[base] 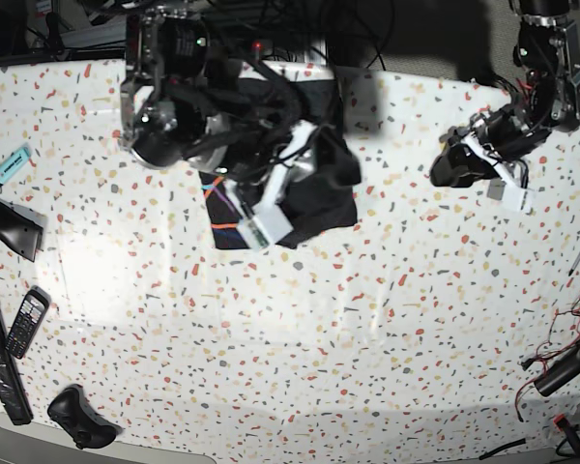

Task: Fold the T-shirt properly
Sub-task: 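Grasp the folded shirt with the right gripper and flip it over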

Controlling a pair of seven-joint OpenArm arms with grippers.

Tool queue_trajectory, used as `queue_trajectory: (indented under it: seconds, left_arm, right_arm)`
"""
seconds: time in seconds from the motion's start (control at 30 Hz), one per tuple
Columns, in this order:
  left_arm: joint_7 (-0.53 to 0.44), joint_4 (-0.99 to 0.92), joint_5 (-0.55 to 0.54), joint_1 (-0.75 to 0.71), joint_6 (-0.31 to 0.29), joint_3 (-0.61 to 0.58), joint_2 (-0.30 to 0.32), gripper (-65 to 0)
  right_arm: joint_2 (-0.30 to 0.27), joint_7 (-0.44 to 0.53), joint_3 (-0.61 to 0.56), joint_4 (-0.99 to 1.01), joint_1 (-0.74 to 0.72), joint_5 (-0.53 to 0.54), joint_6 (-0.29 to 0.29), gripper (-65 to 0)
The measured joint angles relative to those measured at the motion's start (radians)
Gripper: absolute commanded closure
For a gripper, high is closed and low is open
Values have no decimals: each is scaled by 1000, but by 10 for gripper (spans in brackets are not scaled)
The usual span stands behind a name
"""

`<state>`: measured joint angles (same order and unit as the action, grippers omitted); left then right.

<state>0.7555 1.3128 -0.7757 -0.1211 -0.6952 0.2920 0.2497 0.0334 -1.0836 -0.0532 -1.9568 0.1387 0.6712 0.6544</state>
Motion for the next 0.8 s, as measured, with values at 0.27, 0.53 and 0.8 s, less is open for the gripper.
queue_trajectory:
  seconds: [0.27,0.53,0.8]
  left_arm:
    - [30,-1,-65,0,0,0,15,-232]
    - [37,-1,-108,-1,3,-1,68,-232]
    - [37,-1,-108,0,3,-1,75,-232]
  right_arm:
    - [14,-19,-48,0,-26,138,0,-254]
    - [17,-62,-53,-14,-31,55,2,-254]
    - [-3,-69,-80,-14,-5,-71,0,-254]
